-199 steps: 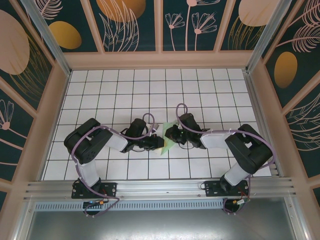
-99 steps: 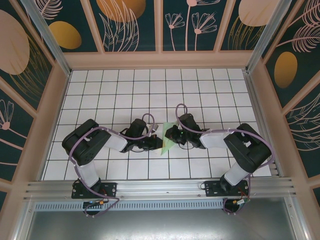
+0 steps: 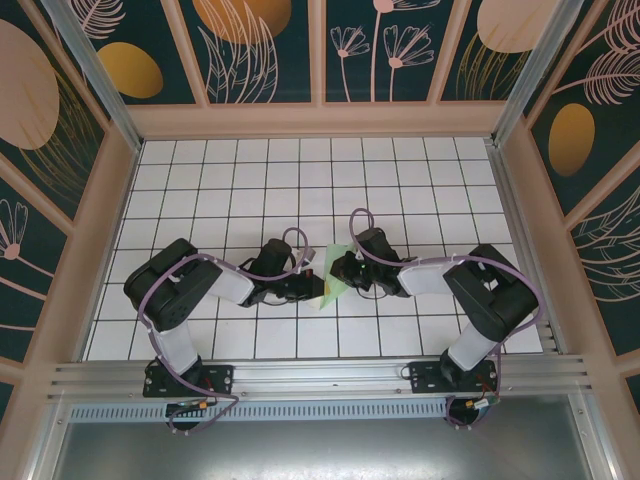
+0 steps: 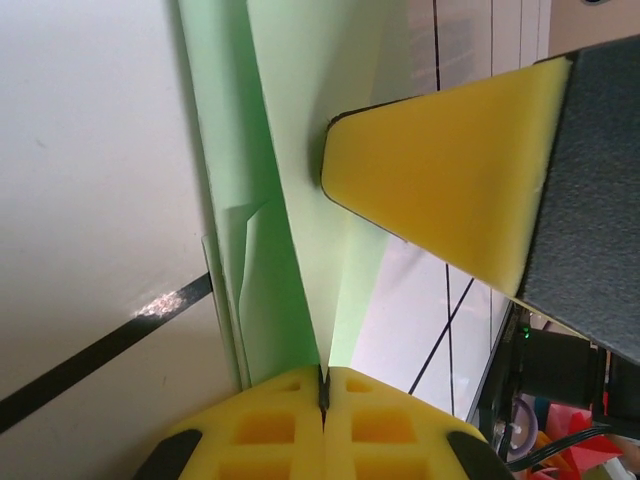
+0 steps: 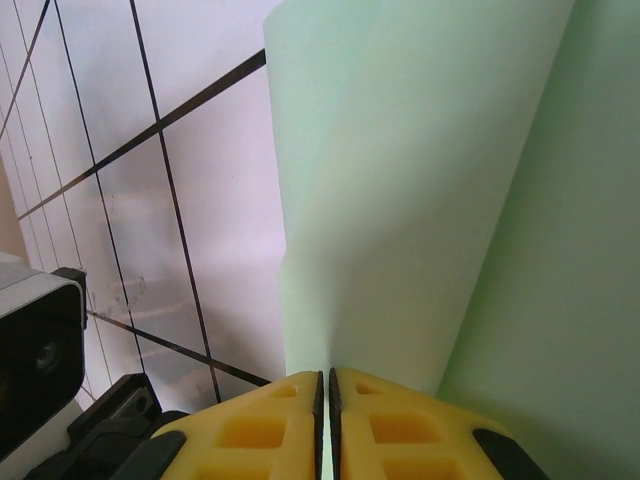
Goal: Fold a paper plane with a square sheet of paper (pick it up from the middle)
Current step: Fourth fold the wing at the center of the table.
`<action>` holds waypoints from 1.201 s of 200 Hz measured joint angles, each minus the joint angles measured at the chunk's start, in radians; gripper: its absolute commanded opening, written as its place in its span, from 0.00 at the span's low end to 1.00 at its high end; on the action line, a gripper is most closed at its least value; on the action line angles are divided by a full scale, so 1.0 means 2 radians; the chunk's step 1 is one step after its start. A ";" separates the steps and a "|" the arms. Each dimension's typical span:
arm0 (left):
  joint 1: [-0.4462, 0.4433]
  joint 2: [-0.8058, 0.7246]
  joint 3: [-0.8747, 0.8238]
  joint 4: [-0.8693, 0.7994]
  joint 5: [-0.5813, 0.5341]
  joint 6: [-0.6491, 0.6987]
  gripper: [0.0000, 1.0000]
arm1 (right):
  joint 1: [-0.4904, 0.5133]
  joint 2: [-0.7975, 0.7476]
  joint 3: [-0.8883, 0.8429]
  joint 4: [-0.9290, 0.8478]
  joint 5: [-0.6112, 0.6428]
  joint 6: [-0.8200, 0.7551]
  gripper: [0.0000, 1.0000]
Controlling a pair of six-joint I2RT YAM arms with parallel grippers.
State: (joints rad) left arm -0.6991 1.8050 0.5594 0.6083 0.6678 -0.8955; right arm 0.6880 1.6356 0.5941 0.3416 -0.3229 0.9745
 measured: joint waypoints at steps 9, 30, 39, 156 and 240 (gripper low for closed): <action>0.000 0.000 -0.002 0.005 -0.001 -0.004 0.00 | 0.000 0.000 0.000 0.001 0.000 0.000 0.15; 0.000 0.000 -0.005 0.012 -0.002 -0.010 0.00 | 0.000 0.001 0.000 0.003 -0.001 0.000 0.15; 0.000 0.000 -0.010 0.019 -0.004 -0.016 0.00 | 0.000 0.001 0.000 0.004 -0.002 0.000 0.15; 0.001 0.001 -0.024 0.051 -0.004 -0.054 0.00 | -0.007 0.004 0.001 0.007 -0.007 0.000 0.16; 0.002 0.011 0.014 -0.008 0.024 -0.034 0.00 | -0.007 -0.010 0.001 0.004 -0.010 -0.009 0.16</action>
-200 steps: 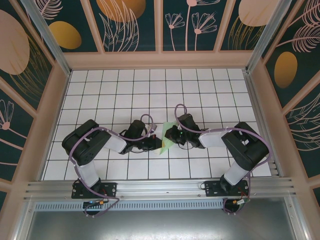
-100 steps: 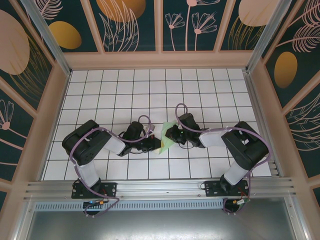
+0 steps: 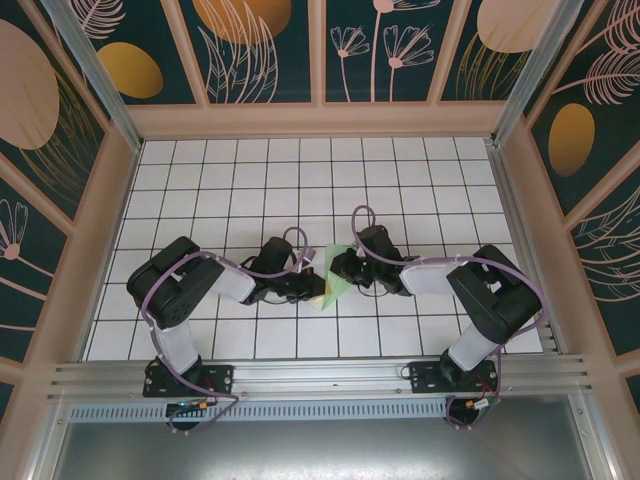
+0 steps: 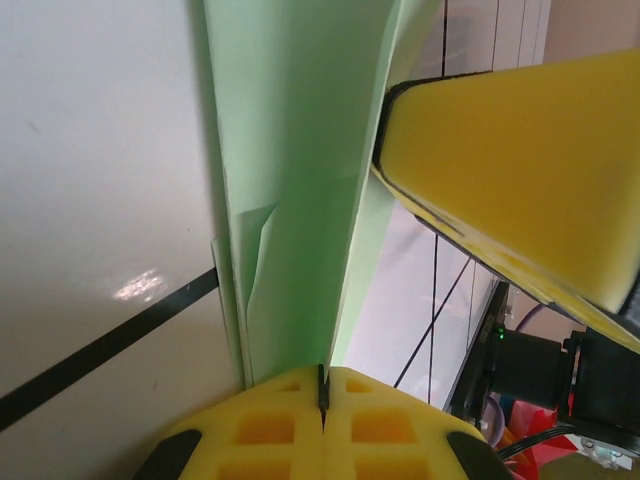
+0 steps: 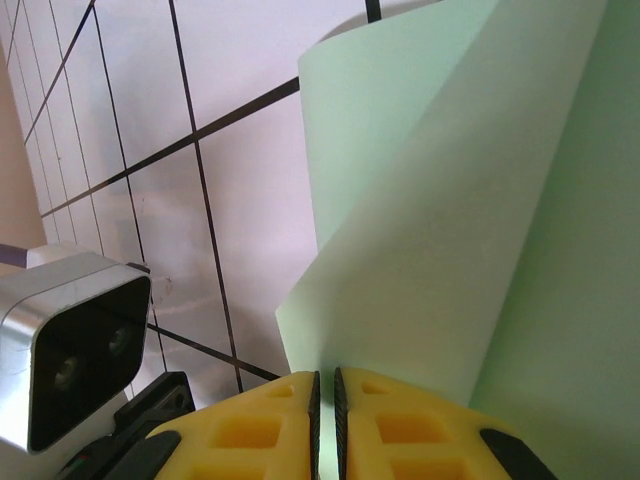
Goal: Fold a paper plane with a square sheet of paper (pick it up from the middle)
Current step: Fourth fold the wing at the center of the table.
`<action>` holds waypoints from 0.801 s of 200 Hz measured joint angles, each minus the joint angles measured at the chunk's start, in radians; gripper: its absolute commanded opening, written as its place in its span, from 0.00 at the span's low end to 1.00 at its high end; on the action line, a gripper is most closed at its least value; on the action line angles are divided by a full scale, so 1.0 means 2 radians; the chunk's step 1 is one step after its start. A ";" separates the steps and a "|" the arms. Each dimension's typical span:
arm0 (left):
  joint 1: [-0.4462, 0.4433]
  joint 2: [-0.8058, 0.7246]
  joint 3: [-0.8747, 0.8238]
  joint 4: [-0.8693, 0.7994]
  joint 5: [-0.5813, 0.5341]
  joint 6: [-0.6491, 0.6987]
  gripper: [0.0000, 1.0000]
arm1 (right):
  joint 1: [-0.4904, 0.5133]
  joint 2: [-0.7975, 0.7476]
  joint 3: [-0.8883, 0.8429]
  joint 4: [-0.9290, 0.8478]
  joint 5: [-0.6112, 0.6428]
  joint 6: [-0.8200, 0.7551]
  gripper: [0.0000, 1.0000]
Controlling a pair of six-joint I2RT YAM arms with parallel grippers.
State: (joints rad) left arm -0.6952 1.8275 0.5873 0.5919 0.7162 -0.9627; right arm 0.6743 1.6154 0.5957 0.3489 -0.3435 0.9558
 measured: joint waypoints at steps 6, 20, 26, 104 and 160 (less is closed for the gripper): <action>0.000 0.001 0.001 -0.001 0.002 0.000 0.00 | 0.000 0.000 0.000 0.000 -0.001 0.000 0.16; 0.002 0.003 0.001 -0.001 0.005 -0.001 0.00 | 0.000 0.000 0.000 0.000 -0.001 -0.001 0.16; 0.003 0.003 0.001 0.001 0.007 -0.002 0.00 | 0.000 0.000 0.000 0.000 -0.001 -0.002 0.16; 0.011 0.016 0.000 0.020 0.035 -0.019 0.00 | 0.000 0.004 0.000 0.000 0.000 -0.002 0.16; 0.012 0.018 0.000 0.024 0.041 -0.023 0.00 | 0.000 0.018 0.004 0.000 0.000 -0.002 0.16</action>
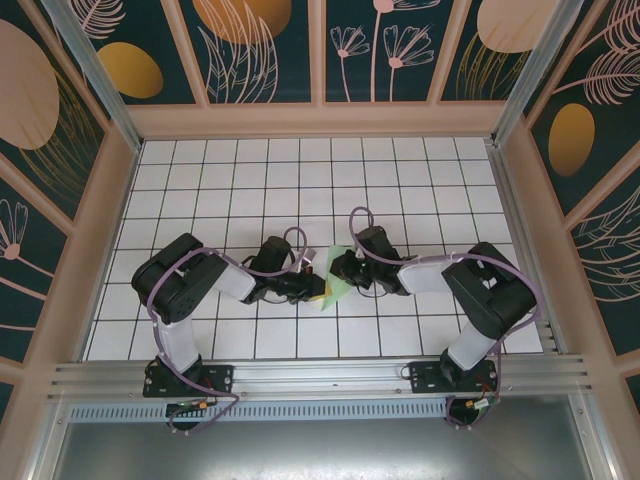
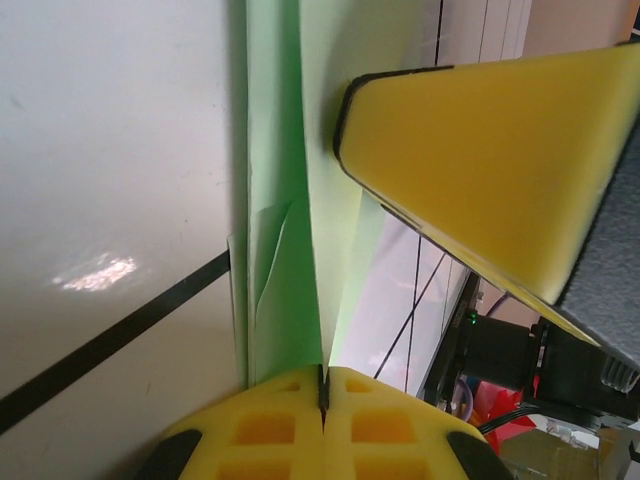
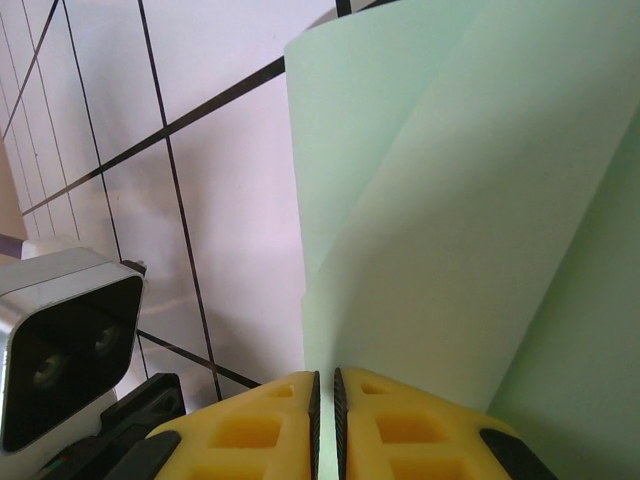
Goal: Fold a paper plane with a square sheet of paper (pick it up from the middle)
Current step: Fourth fold the wing at the center of the table.
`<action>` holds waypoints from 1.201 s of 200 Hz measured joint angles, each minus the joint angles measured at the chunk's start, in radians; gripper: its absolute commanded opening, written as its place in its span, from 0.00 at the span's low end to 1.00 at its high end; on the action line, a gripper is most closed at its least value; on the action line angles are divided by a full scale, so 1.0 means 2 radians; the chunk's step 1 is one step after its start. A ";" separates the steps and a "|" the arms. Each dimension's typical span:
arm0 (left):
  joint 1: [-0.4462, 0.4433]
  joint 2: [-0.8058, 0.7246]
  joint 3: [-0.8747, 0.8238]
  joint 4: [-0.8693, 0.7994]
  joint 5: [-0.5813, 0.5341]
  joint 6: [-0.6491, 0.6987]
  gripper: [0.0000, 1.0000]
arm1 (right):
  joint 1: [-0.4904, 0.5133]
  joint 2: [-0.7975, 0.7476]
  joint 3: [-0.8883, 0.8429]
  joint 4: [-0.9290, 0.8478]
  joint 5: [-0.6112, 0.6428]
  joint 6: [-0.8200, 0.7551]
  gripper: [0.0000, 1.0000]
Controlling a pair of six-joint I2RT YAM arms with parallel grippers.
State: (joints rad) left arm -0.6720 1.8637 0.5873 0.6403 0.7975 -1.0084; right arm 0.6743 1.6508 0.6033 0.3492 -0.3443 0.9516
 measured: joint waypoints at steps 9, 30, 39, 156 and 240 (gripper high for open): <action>0.001 0.000 0.000 0.000 0.001 0.000 0.00 | 0.000 0.002 0.001 0.000 0.000 0.000 0.16; 0.003 0.000 0.000 0.000 0.003 -0.002 0.00 | 0.000 0.002 0.001 0.000 0.000 0.000 0.16; 0.003 0.000 0.000 0.000 0.003 -0.002 0.04 | 0.000 0.004 0.001 0.001 0.000 0.000 0.16; 0.003 -0.034 0.004 -0.060 -0.021 0.041 0.28 | 0.000 0.027 0.002 0.030 -0.010 0.001 0.16; 0.001 -0.035 0.035 -0.139 -0.028 0.086 0.17 | 0.000 0.030 0.002 0.036 -0.012 0.001 0.15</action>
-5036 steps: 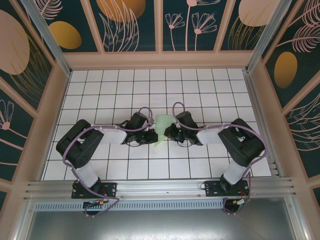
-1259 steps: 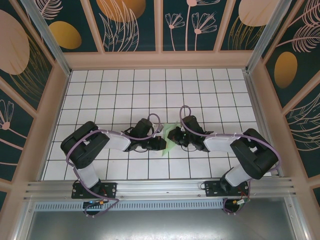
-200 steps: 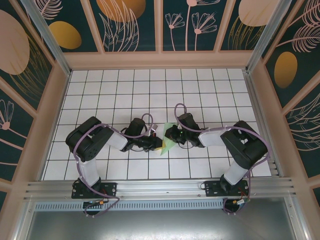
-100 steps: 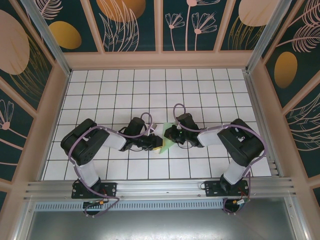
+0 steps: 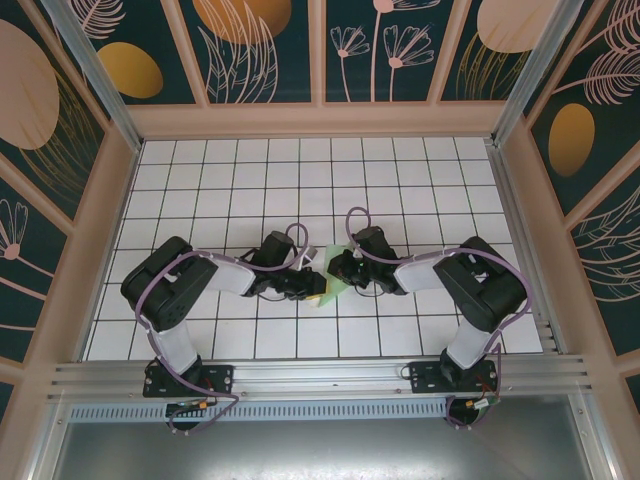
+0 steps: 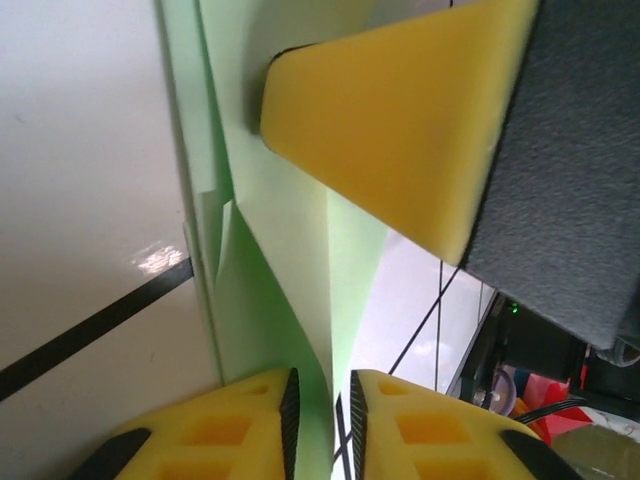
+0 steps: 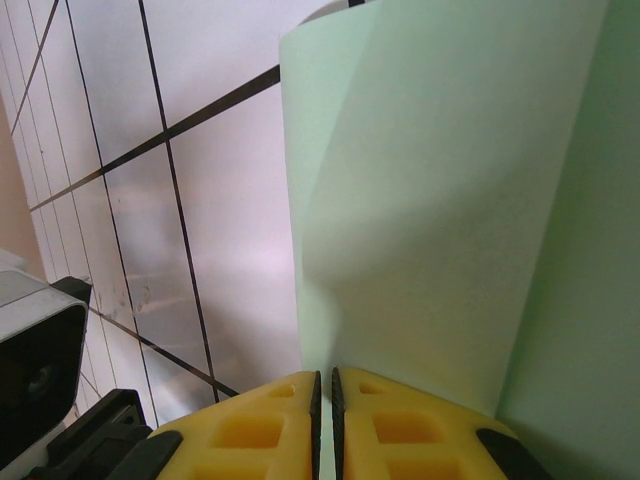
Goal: Fold a paper plane with a square sheet of paper (pick it up from the middle)
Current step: Fourth fold the wing at the center of the table.
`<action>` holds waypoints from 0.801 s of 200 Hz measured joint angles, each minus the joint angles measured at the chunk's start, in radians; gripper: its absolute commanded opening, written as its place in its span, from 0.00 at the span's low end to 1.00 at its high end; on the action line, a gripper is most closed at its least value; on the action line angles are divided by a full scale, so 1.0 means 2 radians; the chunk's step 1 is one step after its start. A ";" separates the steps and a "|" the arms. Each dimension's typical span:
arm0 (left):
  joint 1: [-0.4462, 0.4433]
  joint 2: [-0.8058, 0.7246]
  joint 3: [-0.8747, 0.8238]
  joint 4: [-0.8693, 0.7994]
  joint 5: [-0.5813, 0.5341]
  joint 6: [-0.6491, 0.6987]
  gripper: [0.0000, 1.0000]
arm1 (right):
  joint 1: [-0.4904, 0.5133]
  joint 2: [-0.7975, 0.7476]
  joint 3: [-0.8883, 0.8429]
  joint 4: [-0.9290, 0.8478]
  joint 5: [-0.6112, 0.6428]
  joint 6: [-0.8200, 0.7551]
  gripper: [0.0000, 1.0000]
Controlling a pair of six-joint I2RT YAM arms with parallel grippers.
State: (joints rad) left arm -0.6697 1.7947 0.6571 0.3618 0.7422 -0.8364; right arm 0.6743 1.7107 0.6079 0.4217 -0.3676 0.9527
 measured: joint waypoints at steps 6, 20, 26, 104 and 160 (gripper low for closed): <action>0.000 0.000 0.002 -0.006 -0.004 0.005 0.13 | 0.000 0.000 0.000 0.000 0.000 0.000 0.15; 0.000 0.000 0.003 -0.017 -0.013 0.013 0.08 | 0.000 0.000 0.000 0.001 0.000 0.000 0.15; 0.000 0.000 0.003 -0.019 -0.015 0.015 0.07 | 0.000 0.000 0.000 0.001 0.000 0.000 0.15; -0.002 -0.013 0.000 -0.028 -0.026 0.023 0.17 | 0.000 0.006 0.000 0.010 -0.001 0.002 0.15; -0.002 -0.018 -0.006 -0.035 -0.045 0.030 0.06 | 0.000 0.008 0.000 0.018 0.000 0.010 0.15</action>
State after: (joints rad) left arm -0.6743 1.7596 0.6445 0.2916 0.6518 -0.7769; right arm 0.6743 1.7271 0.6079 0.4568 -0.3683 0.9737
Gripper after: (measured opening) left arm 0.063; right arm 0.150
